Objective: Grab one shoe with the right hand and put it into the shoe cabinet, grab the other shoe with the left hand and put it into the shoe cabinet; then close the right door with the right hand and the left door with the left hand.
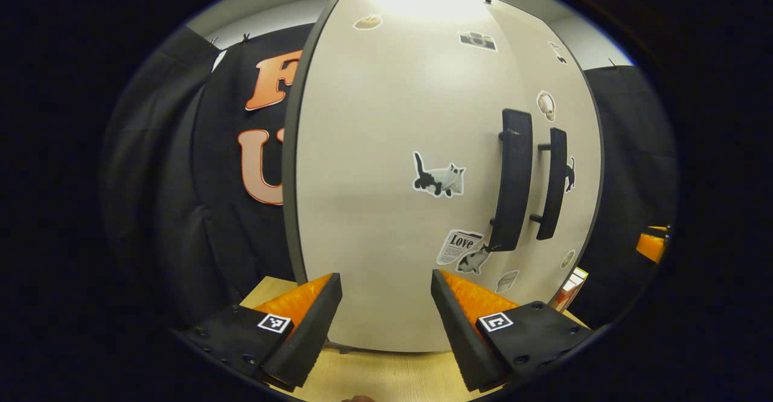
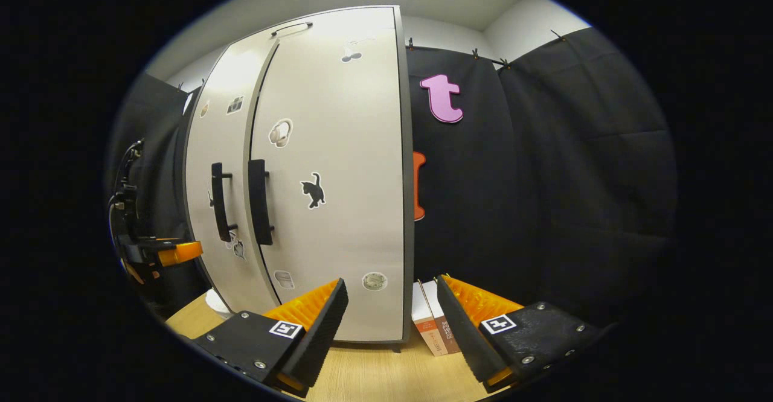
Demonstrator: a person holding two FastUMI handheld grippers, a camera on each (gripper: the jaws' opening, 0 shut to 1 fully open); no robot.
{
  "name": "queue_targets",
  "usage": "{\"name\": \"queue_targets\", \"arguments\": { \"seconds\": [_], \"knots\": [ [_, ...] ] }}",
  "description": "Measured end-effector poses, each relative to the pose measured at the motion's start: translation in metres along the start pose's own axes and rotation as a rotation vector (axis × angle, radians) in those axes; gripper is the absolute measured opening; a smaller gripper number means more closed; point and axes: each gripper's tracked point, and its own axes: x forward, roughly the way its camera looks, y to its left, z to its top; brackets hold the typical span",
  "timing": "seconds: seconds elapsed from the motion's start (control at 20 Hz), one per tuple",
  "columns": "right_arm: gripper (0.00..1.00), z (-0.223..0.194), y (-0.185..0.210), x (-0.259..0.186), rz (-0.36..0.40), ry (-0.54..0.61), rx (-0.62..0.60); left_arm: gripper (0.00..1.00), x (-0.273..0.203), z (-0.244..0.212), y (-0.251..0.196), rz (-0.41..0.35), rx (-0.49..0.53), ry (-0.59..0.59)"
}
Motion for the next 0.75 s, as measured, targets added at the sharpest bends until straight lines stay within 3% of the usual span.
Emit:
{"name": "queue_targets", "arguments": {
  "seconds": [0.3,0.75],
  "knots": [
    [0.92,0.027,0.025,-0.008,0.043,-0.040,-0.026,0.97,-0.056,0.044,0.046,0.048,-0.099,-0.068],
    [0.92,0.051,0.044,-0.039,0.041,-0.086,-0.024,0.96,-0.133,0.077,0.113,0.146,-0.051,-0.165]
  ]
}}
